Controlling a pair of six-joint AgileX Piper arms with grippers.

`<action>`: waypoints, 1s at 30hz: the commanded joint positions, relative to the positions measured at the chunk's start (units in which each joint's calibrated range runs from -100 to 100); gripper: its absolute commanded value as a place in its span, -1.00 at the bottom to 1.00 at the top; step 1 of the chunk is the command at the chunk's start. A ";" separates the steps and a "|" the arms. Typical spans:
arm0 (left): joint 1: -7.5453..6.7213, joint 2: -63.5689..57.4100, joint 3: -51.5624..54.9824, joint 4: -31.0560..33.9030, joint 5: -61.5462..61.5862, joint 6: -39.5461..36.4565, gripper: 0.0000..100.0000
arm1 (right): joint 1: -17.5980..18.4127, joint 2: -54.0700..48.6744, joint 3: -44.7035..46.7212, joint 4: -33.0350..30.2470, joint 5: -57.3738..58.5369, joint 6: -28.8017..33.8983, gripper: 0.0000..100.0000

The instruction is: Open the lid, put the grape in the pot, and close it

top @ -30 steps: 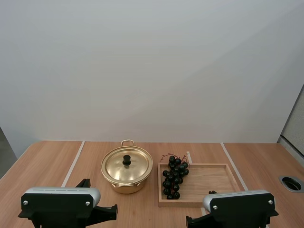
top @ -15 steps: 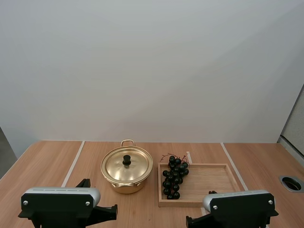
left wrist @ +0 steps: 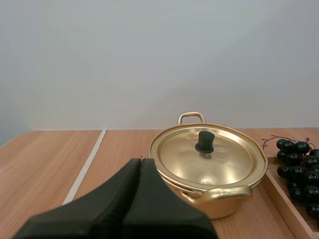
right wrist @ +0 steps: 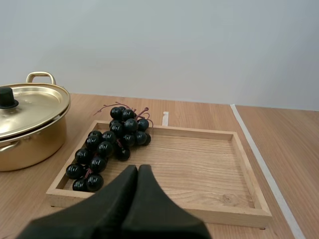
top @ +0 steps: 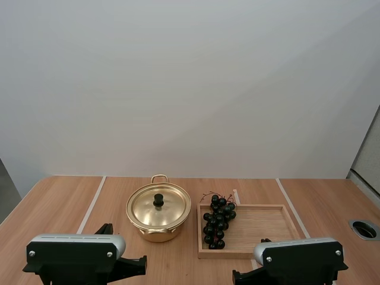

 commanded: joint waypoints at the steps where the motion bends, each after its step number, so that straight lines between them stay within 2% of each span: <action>1: 0.07 -0.35 -0.03 0.50 -1.41 -0.52 -1.00 | -0.25 -0.35 0.03 -0.36 -1.91 0.13 -1.00; 7: 0.07 -0.35 -10.12 0.50 -0.98 -0.52 -1.00 | -0.25 -0.35 -2.92 0.12 0.02 0.13 -1.00; 13: 0.07 -0.35 -21.49 0.50 5.09 -0.52 -1.00 | -0.25 -0.35 -14.76 0.21 9.88 0.13 -1.00; 18: 0.07 -0.35 -28.35 0.50 13.32 -0.52 -1.00 | -0.25 -0.35 -22.69 1.85 10.84 0.13 -1.00; 25: 0.07 -0.35 -32.34 0.50 25.28 -0.52 -1.00 | -0.25 -0.35 -25.42 7.20 11.46 0.13 -1.00; 30: 0.07 -0.03 -32.34 0.50 25.66 -0.52 -0.99 | -0.25 0.35 -25.42 6.54 14.53 -0.89 -1.00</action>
